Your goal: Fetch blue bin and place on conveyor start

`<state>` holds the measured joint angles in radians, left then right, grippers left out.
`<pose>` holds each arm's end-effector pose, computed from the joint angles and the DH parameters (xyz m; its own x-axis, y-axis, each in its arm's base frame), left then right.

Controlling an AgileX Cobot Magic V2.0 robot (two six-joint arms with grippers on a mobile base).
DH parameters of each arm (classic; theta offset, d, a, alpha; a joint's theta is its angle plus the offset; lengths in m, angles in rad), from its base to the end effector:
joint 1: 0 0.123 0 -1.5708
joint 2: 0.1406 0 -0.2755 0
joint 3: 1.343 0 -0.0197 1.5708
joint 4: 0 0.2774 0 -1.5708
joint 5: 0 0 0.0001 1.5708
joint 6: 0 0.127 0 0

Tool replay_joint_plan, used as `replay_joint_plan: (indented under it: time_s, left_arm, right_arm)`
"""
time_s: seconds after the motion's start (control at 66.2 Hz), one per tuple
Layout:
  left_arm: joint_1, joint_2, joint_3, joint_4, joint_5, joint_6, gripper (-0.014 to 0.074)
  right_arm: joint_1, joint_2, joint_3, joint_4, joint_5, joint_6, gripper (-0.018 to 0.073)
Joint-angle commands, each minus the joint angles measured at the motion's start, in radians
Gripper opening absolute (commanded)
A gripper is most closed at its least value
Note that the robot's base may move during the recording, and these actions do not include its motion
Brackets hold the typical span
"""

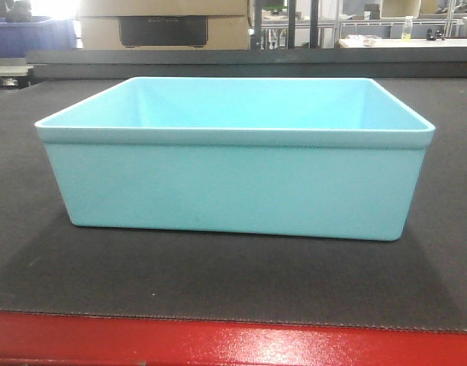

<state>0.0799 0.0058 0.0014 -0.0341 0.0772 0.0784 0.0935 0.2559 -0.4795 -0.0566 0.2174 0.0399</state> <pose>0.1290 0.0100 0.2053 -0.0006 0.0445 -0.9990 -0.0772 0.9960 0.0444 0.1300 0.0106 0.3448 0.0944 -0.0066 -0.9955 -0.0798 0.9967 -0.0142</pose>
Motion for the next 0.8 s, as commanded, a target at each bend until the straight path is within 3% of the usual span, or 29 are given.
replay_joint_plan:
  time_s: [0.0, 0.605, 0.665, 0.786]
  left_arm:
    - [0.002, -0.006, -0.001, -0.004, -0.019, 0.002, -0.0111]
    - [0.002, -0.006, -0.001, -0.004, -0.019, 0.002, -0.0111]
    - [0.002, -0.006, -0.001, -0.004, -0.019, 0.002, -0.0111]
    - [0.002, -0.006, -0.001, -0.004, -0.019, 0.002, -0.0111]
  right_arm:
    - [-0.005, -0.003, 0.001, -0.007, -0.025, -0.005, -0.0162]
    - [-0.012, -0.008, 0.001, -0.012, -0.008, -0.005, -0.0162]
    - [-0.046, -0.014, 0.008, 0.023, 0.038, -0.013, -0.0162]
    - [-0.148, -0.051, 0.078, 0.158, 0.025, -0.137, -0.0162]
